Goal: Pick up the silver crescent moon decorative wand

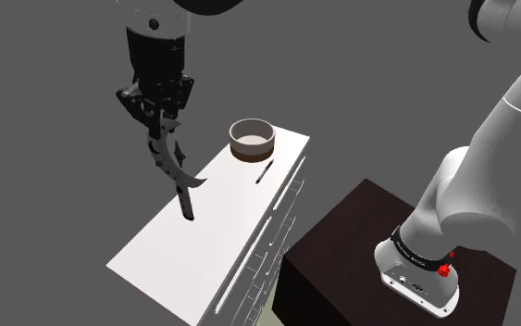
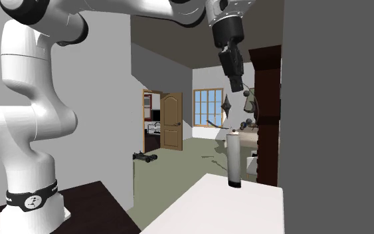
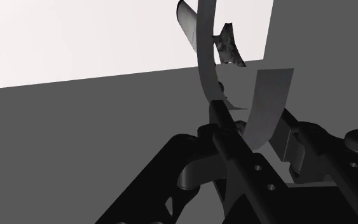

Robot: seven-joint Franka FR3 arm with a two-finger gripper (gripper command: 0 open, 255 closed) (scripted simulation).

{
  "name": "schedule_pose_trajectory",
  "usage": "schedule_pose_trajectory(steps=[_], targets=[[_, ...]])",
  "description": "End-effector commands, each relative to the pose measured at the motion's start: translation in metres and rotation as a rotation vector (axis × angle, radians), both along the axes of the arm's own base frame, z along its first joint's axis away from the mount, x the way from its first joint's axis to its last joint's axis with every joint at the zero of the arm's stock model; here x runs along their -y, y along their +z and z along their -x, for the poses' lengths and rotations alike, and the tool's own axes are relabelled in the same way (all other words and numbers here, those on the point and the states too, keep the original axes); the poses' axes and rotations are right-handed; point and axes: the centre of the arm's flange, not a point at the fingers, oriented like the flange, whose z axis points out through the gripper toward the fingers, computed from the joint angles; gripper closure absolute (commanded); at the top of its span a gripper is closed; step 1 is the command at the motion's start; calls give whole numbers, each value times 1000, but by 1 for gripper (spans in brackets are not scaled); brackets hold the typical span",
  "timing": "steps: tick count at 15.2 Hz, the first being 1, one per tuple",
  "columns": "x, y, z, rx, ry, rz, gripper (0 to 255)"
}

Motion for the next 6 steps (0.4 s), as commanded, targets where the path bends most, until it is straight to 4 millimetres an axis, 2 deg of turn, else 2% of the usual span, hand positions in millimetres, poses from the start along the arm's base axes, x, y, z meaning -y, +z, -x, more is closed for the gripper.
schedule_pose_trajectory(steps=[1, 4, 6], targets=[[1, 11, -1, 0, 0, 0, 255], [1, 27, -1, 0, 0, 0, 255], [1, 28, -1, 0, 0, 0, 255]])
